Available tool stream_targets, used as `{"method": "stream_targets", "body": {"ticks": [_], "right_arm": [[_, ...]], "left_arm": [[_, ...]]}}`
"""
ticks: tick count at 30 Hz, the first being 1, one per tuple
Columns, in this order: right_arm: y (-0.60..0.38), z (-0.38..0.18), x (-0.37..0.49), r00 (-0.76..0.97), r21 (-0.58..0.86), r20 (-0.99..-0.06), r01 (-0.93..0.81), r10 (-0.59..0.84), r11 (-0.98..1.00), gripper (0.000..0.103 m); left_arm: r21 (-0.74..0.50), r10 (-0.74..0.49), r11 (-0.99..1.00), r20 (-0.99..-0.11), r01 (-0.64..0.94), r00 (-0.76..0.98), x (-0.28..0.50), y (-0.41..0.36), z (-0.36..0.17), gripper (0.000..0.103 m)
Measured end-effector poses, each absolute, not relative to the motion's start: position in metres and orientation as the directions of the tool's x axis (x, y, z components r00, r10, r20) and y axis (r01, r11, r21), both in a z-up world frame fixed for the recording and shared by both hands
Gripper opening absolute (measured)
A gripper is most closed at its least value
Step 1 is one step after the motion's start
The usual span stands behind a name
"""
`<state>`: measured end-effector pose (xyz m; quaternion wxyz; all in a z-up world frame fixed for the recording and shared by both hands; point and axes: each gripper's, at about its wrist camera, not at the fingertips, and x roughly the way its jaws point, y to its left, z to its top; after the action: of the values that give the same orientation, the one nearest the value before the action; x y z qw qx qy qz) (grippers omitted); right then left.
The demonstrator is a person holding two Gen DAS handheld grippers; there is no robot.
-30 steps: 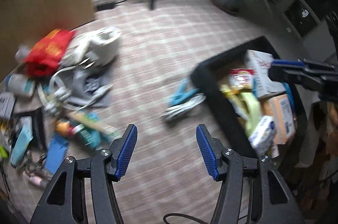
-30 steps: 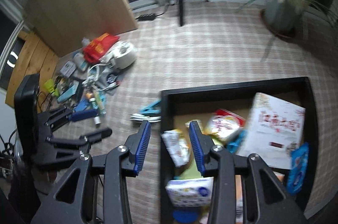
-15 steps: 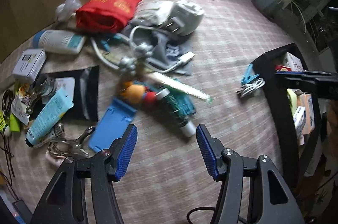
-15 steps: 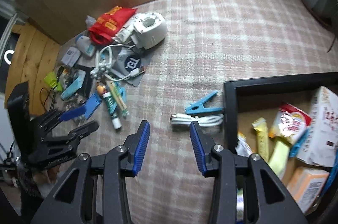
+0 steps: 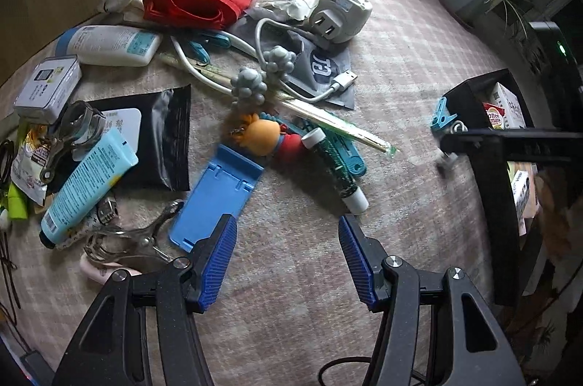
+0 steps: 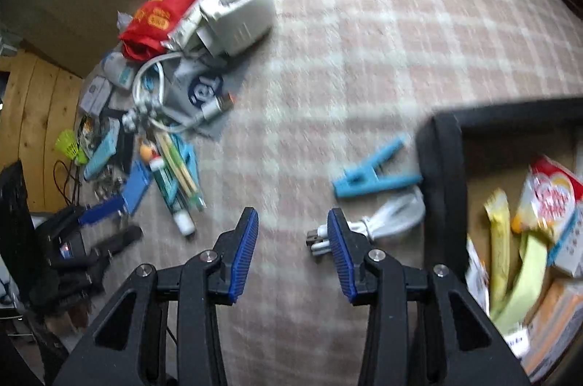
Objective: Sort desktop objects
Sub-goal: 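Move both grippers back to the pile toward the white cable and blue stand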
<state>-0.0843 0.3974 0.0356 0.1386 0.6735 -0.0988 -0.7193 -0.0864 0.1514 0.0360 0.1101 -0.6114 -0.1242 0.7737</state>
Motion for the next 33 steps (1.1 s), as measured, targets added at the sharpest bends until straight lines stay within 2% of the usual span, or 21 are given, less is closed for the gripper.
{"method": "stream_targets", "body": {"ticks": [5, 9, 17, 24, 33], "right_arm": [[0.414, 0.042, -0.066, -0.035, 0.272, -0.961, 0.037, -0.273, -0.962, 0.039], [0.431, 0.049, -0.057, -0.073, 0.289, -0.956, -0.032, -0.286, -0.957, 0.039], [0.430, 0.030, -0.058, -0.066, 0.224, -0.973, -0.081, -0.219, -0.971, 0.039], [0.421, 0.029, -0.067, -0.091, 0.171, -0.982, -0.076, -0.164, -0.982, 0.038], [0.417, 0.028, -0.069, -0.060, 0.119, -0.992, -0.073, -0.115, -0.990, 0.038]], "left_arm": [[-0.323, 0.327, -0.945, -0.920, -0.056, -0.216, -0.089, 0.145, 0.034, 0.056], [-0.311, 0.325, -0.945, -0.925, -0.098, -0.198, -0.089, 0.139, 0.032, 0.056], [-0.283, 0.313, -0.941, -0.936, -0.184, -0.162, -0.092, 0.134, 0.027, 0.056], [-0.186, 0.231, -0.942, -0.963, -0.278, -0.137, -0.101, 0.147, 0.016, 0.056], [-0.145, 0.210, -0.909, -0.969, -0.391, -0.129, -0.116, 0.161, 0.015, 0.057]]}}
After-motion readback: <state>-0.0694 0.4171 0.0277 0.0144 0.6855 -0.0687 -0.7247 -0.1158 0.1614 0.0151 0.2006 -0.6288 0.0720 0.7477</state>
